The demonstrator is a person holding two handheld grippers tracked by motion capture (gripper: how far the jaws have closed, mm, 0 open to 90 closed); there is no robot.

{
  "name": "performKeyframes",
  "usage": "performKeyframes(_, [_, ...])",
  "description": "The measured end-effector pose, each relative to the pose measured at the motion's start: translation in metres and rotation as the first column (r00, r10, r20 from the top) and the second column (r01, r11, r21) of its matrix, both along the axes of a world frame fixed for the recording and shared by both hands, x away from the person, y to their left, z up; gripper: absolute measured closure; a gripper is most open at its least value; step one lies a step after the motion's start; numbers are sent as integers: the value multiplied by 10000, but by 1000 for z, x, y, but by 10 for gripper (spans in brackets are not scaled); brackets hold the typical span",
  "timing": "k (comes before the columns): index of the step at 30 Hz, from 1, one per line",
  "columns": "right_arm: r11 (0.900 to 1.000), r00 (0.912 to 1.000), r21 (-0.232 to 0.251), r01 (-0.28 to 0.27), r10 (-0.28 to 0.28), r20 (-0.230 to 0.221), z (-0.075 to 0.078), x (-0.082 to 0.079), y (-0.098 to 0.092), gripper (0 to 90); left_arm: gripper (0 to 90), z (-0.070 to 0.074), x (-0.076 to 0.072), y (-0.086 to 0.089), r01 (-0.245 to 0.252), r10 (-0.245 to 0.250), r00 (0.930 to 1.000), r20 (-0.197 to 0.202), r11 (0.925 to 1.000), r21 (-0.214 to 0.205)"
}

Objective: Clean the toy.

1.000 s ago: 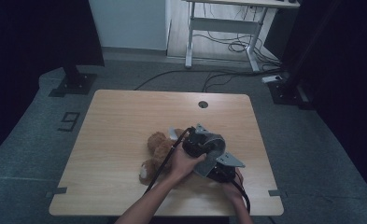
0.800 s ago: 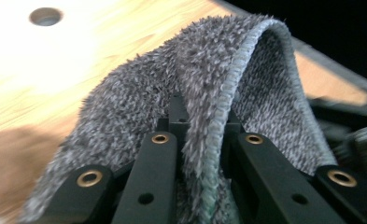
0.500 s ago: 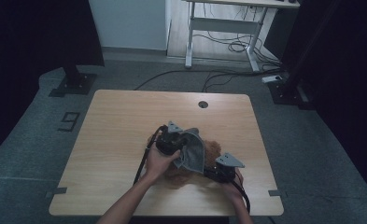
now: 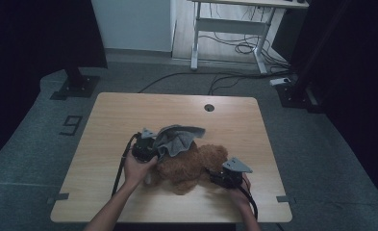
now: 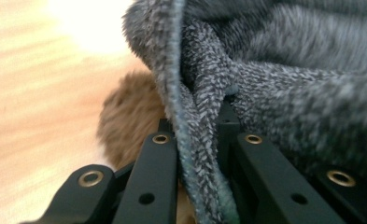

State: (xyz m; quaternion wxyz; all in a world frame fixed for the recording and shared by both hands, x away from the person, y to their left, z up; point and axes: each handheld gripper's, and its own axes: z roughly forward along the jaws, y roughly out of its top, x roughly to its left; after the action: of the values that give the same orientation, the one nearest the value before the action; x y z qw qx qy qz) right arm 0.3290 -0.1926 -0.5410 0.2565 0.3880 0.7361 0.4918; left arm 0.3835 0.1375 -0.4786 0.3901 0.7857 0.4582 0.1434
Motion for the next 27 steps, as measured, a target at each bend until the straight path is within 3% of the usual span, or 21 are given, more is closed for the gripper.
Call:
performKeyframes(6, [10000,10000,34,5,-5,-12,0,0,0,334,823,-13,-7,29,-291,292,9994,-166,9996,65])
performKeyframes(11, [10000,10000,32,11,-11,-26,0,0,0,333,823,-26,-7,59,-873,878,9951,-446,9961,126])
performKeyframes(17, [10000,10000,73,33,-33,-26,0,1,0,332,823,-19,-8,73,-1100,1092,9935,-327,9936,-244])
performKeyframes(19, [10000,10000,81,51,-51,-23,0,1,0,332,823,-5,-9,65,-868,870,9962,34,9951,-472])
performKeyframes(20, [10000,10000,81,51,-51,-23,0,1,0,332,822,-5,-9,65,-868,870,9962,34,9951,-472])
performKeyframes(21, [10000,10000,56,55,-55,-29,0,0,0,332,822,6,-9,54,-600,618,9976,302,9965,-585])
performKeyframes(22, [10000,10000,56,55,-55,-29,0,0,0,332,822,6,-9,54,-600,618,9976,302,9965,-585])
performKeyframes(24, [10000,10000,55,58,-58,11,-1,0,0,332,822,17,-7,40,-320,353,9980,533,9976,-607])
performKeyframes(27, [10000,10000,3,45,-45,31,0,0,0,332,820,32,-1,6,227,-171,9970,757,9970,-737])
